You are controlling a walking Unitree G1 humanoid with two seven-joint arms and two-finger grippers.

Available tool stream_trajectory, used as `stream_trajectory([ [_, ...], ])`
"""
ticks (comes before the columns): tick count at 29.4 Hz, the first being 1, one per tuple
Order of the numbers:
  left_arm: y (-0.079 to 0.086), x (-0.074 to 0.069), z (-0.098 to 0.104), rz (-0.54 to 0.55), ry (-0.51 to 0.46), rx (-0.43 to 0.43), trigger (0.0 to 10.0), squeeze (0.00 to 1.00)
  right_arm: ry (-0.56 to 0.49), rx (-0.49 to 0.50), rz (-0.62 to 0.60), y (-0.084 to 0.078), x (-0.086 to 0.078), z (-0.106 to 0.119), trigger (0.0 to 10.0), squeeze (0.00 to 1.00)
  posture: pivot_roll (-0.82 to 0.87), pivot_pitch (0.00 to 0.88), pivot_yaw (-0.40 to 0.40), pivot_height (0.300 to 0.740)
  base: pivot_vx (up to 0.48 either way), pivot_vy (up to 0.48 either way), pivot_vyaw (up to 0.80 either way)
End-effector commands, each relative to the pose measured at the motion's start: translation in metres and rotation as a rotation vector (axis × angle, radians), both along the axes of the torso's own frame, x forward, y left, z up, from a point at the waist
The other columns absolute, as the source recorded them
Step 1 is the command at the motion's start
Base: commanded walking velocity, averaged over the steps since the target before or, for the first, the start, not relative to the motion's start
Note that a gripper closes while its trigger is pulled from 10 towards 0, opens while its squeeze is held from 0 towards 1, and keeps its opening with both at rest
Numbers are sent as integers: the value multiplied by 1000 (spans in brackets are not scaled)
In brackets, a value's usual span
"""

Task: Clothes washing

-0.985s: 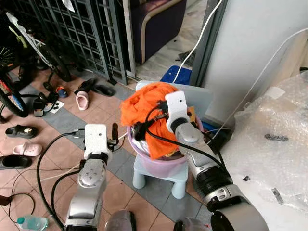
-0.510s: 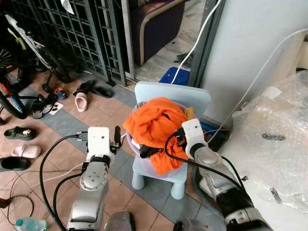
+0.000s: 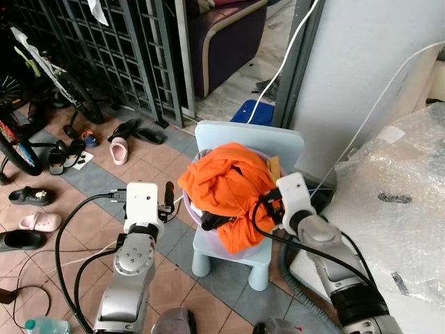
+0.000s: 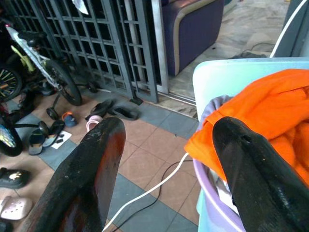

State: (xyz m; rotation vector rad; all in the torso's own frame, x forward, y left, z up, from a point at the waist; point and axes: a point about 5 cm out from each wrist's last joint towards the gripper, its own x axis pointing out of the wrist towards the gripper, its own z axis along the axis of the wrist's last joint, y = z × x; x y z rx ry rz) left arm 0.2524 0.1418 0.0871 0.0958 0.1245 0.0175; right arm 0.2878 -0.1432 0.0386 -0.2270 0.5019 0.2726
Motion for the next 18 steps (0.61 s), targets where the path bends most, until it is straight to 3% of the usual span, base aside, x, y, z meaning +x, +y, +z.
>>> stream_trajectory([
  [1, 7, -3, 2, 8, -2, 20, 10000, 0, 42, -21, -29, -1, 3, -6, 10000, 882, 27, 14, 56, 740, 0, 0, 0],
  [2, 9, -6, 2, 13, 2, 24, 10000, 0, 66, -28, -42, -2, 3, -10, 10000, 765, 27, 14, 56, 740, 0, 0, 0],
  [3, 10, -7, 1, 16, 5, 27, 10000, 0, 78, -20, -42, -1, 3, -12, 10000, 384, 27, 14, 56, 740, 0, 0, 0],
  [4, 11, -9, 0, 19, 9, 29, 10000, 0, 93, -12, -40, 0, 2, -14, 9059, 200, 41, 18, 51, 740, 0, 0, 0],
  [5, 11, -9, 0, 21, 11, 29, 10000, 0, 98, -14, -41, 1, 3, -15, 2118, 0, 42, 17, 49, 740, 0, 0, 0],
  [6, 11, -10, 0, 22, 12, 29, 10000, 0, 104, -10, -40, 2, 3, -17, 0, 0, 42, 18, 47, 740, 0, 0, 0],
  [18, 7, -8, 2, 10, 11, 25, 10000, 0, 144, 73, -62, 9, 5, -24, 0, 0, 31, 24, 53, 740, 0, 0, 0],
])
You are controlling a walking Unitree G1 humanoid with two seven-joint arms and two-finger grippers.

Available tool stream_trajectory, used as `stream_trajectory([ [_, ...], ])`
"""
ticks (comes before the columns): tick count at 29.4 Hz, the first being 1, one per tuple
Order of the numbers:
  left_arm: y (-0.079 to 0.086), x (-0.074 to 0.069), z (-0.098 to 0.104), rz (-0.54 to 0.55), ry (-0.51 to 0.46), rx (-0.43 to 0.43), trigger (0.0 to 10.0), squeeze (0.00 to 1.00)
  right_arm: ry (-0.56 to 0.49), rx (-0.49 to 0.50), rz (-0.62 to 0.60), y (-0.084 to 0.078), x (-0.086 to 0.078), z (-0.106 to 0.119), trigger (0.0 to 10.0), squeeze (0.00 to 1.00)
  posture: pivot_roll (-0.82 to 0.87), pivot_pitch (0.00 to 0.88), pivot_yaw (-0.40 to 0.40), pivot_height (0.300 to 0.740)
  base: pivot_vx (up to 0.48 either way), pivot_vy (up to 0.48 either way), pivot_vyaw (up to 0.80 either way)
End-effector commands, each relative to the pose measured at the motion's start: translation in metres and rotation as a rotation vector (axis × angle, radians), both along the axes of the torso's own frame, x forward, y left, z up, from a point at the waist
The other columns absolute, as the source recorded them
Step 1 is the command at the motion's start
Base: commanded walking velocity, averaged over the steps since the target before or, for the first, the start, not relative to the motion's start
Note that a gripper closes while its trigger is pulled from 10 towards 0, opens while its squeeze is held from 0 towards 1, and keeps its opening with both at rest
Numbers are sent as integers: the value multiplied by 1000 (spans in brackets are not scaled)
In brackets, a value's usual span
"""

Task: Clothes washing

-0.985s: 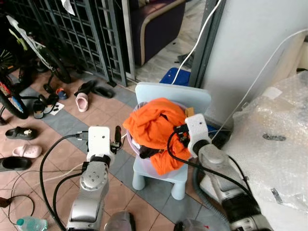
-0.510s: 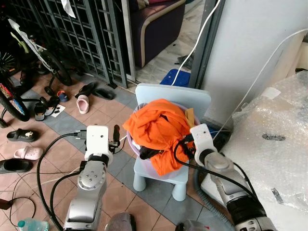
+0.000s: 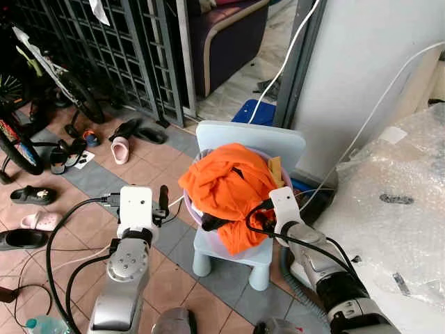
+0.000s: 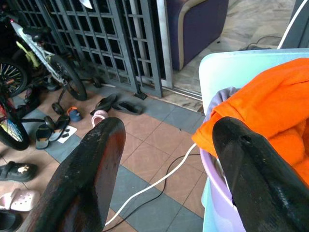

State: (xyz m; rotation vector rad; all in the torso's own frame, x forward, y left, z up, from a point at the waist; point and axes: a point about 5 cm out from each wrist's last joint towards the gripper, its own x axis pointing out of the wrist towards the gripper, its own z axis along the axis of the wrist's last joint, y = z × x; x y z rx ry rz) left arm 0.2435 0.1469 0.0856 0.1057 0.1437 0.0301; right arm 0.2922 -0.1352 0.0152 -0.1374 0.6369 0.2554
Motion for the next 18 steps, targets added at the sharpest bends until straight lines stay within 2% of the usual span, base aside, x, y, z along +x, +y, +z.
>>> stream_trajectory([
  [1, 2, 1, 3, -2, -7, 15, 10000, 0, 5, 13, -16, 1, 0, -1, 0, 0, 32, 25, 51, 740, 0, 0, 0],
  [8, 1, 1, 3, 6, -7, 11, 10000, 0, 1, 20, -30, -1, 2, -2, 0, 0, 32, 25, 42, 740, 0, 0, 0],
  [13, 0, 1, 3, 10, -7, 7, 10000, 0, -68, 54, -65, -1, 14, 11, 0, 0, 32, 24, 35, 740, 0, 0, 0],
  [18, 1, 2, 3, 15, -12, 6, 10000, 0, -96, 73, -66, 0, 20, 17, 0, 0, 28, 25, 31, 740, 0, 0, 0],
])
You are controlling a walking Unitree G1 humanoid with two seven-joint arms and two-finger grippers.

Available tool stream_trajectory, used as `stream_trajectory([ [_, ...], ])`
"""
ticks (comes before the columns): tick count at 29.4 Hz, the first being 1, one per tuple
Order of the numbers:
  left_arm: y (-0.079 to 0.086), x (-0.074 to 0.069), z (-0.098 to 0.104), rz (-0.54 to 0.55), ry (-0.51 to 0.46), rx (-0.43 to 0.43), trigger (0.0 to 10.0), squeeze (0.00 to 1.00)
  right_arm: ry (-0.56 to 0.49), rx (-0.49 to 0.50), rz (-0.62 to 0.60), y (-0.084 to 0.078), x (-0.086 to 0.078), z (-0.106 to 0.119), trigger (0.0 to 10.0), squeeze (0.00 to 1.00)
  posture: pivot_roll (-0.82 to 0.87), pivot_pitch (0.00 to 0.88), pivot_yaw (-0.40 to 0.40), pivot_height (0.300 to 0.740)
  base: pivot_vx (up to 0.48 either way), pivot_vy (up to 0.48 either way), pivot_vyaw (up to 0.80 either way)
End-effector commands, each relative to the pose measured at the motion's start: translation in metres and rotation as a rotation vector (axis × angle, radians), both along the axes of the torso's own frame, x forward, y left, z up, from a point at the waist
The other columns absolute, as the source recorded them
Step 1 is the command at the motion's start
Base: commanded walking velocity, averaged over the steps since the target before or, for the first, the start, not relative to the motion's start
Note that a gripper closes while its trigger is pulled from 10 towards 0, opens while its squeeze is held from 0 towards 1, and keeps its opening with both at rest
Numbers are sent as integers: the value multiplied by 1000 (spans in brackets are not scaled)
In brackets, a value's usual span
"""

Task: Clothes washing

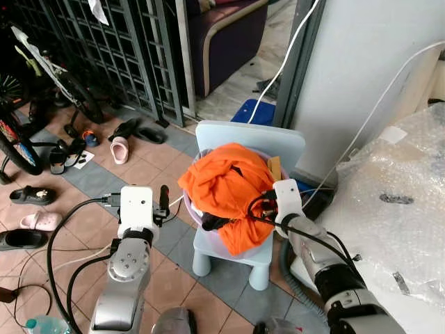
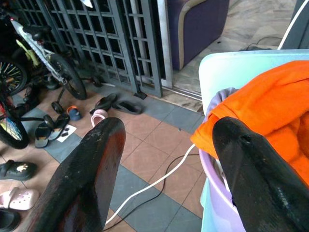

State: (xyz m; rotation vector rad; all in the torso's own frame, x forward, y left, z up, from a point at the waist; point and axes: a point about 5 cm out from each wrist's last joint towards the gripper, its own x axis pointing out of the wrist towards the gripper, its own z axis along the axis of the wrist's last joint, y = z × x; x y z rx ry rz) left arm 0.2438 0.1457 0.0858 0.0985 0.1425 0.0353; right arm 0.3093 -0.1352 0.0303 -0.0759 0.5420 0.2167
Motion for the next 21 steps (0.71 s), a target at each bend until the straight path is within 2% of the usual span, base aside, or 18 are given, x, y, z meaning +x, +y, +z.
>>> stream_trajectory([
  [1, 2, 2, 3, 11, -12, 12, 10000, 0, -14, 21, -15, 1, 4, 3, 0, 0, 28, 25, 31, 740, 0, 0, 0],
  [4, 2, 3, 3, 18, -17, 10, 10000, 0, -127, 63, -24, 2, 14, 22, 0, 0, 24, 21, 28, 740, 0, 0, 0],
  [5, 2, 4, 4, 21, -22, 7, 10000, 0, -208, 90, -14, 5, 21, 37, 0, 0, 24, 16, 25, 740, 0, 0, 0],
  [6, 2, 4, 4, 21, -22, 7, 10000, 0, -208, 90, -14, 5, 21, 37, 0, 0, 24, 16, 25, 740, 0, 0, 0],
  [9, 0, 8, 4, 23, -30, 2, 10000, 0, -358, 127, 35, 14, 35, 70, 0, 0, 19, 0, 19, 740, 0, 0, 0],
  [13, 1, 12, 6, 29, -40, 0, 10000, 0, -456, 156, 58, 21, 44, 95, 0, 0, 15, 0, 16, 740, 0, 0, 0],
  [14, 1, 14, 6, 32, -47, -1, 10000, 0, -513, 177, 72, 24, 47, 109, 0, 0, 15, 0, 15, 740, 0, 0, 0],
  [18, 0, 19, 7, 29, -54, -1, 10000, 0, -622, 204, 95, 30, 53, 137, 0, 0, 12, 0, 15, 740, 0, 0, 0],
  [19, 0, 22, 7, 29, -61, -2, 10000, 0, -690, 237, 104, 33, 55, 157, 0, 0, 12, 0, 15, 740, 0, 0, 0],
  [21, 0, 25, 10, 29, -71, -2, 10000, 0, -768, 264, 118, 37, 57, 180, 0, 0, 12, 0, 15, 740, 0, 0, 0],
])
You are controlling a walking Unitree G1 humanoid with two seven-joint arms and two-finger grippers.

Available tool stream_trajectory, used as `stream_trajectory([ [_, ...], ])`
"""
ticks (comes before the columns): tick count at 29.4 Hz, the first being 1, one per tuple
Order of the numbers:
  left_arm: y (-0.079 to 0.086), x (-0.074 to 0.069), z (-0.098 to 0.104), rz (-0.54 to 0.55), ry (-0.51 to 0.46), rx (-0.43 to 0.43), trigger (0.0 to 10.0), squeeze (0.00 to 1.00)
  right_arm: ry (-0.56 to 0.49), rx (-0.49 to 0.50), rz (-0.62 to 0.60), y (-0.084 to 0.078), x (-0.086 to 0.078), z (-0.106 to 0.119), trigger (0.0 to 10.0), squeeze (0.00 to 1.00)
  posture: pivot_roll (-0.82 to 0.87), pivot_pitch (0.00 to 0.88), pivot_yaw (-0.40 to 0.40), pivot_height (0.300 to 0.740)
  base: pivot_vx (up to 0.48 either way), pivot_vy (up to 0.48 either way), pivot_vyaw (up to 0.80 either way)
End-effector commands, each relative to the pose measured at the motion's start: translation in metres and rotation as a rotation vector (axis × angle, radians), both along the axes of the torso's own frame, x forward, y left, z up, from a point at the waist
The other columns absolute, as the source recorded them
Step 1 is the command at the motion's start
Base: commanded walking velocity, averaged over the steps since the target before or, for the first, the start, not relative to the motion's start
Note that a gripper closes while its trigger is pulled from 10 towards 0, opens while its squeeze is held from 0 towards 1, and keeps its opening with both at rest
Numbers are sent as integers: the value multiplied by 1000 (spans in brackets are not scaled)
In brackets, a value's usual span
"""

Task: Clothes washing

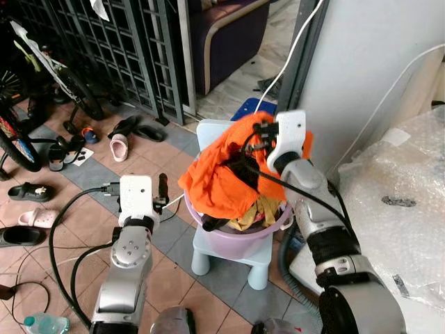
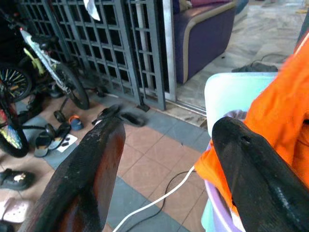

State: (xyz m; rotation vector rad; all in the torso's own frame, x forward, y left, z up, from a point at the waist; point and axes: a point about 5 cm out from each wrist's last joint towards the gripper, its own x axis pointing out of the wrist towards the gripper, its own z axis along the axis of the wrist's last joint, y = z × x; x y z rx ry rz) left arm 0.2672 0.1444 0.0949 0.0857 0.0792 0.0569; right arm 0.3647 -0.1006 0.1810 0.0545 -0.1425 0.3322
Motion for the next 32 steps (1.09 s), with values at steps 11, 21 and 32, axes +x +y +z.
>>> stream_trajectory([
  [11, 7, 15, 6, 49, -57, 27, 10000, 0, -390, 42, -50, -23, -18, 98, 0, 0, -6, 0, 34, 740, 0, 0, 0],
  [21, 1, 22, 10, 16, -91, 14, 10000, 0, -362, -125, -364, -85, -25, 86, 0, 0, -43, 0, 68, 740, 0, 0, 0],
  [32, 1, 23, 11, 13, -108, 12, 10000, 0, -376, -192, -474, -97, -28, 83, 0, 0, -42, 0, 68, 740, 0, -154, 0],
])
